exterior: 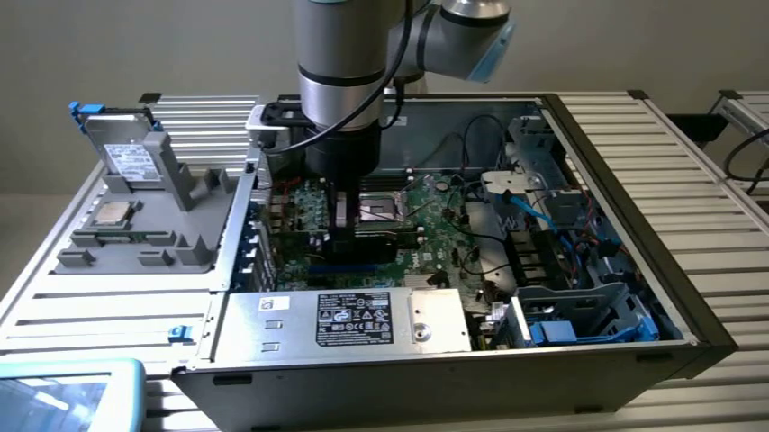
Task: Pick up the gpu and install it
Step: 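Insert the gpu into the slot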
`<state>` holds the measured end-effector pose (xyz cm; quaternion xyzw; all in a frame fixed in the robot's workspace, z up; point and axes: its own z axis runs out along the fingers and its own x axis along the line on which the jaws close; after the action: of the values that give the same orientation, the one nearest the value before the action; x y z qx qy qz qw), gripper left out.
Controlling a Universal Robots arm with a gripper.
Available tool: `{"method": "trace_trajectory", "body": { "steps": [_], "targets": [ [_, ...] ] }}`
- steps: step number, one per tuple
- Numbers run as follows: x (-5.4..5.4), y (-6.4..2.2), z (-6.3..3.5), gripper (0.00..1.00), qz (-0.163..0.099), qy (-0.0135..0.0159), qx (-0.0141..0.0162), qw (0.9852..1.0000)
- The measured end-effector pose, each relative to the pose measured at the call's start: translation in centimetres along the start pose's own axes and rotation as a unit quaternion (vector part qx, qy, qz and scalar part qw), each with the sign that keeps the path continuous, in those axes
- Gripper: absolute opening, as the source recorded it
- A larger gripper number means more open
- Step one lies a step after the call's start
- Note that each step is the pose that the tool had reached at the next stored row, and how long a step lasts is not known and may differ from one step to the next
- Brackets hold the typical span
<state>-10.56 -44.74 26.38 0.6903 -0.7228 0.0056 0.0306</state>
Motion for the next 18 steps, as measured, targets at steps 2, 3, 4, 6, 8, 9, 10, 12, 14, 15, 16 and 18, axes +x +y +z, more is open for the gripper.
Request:
{"method": "trace_trajectory", "body": {
  "steps": [2, 3, 4, 6, 8, 9, 10, 12, 14, 15, 16, 18],
  "targets": [
    [-0.01, 0.05, 0.0, 0.28, 0.0, 0.0, 0.0, 1.0],
    [-0.01, 0.05, 0.0, 0.28, 0.0, 0.0, 0.0, 1.0],
    [-0.01, 0.05, 0.0, 0.28, 0.0, 0.0001, 0.0, 1.0],
    [-0.02, 0.05, -0.01, 0.28, 0.001, 0.0001, -0.0001, 1.0],
    [-0.01, 0.06, -0.1, 0.28, 0.001, 0.0001, -0.0003, 1.0],
    [-0.01, 0.06, -0.19, 0.28, 0.002, 0.0, -0.0002, 1.0],
    [-0.01, 0.07, -0.25, 0.28, 0.002, 0.0001, -0.0003, 1.0],
    [-0.01, 0.06, -0.26, 0.28, 0.002, 0.0, -0.0003, 1.0],
    [0.13, 0.01, -0.26, 0.28, 0.002, 0.0001, -0.0004, 1.0],
    [0.21, -0.12, -0.26, 0.28, 0.002, 0.0001, -0.0004, 1.0],
    [0.22, -0.24, -0.26, 0.28, 0.002, 0.0001, -0.0004, 1.0],
    [0.24, -0.43, -0.24, 0.28, 0.002, 0.0, -0.0004, 1.0]
  ]
}}
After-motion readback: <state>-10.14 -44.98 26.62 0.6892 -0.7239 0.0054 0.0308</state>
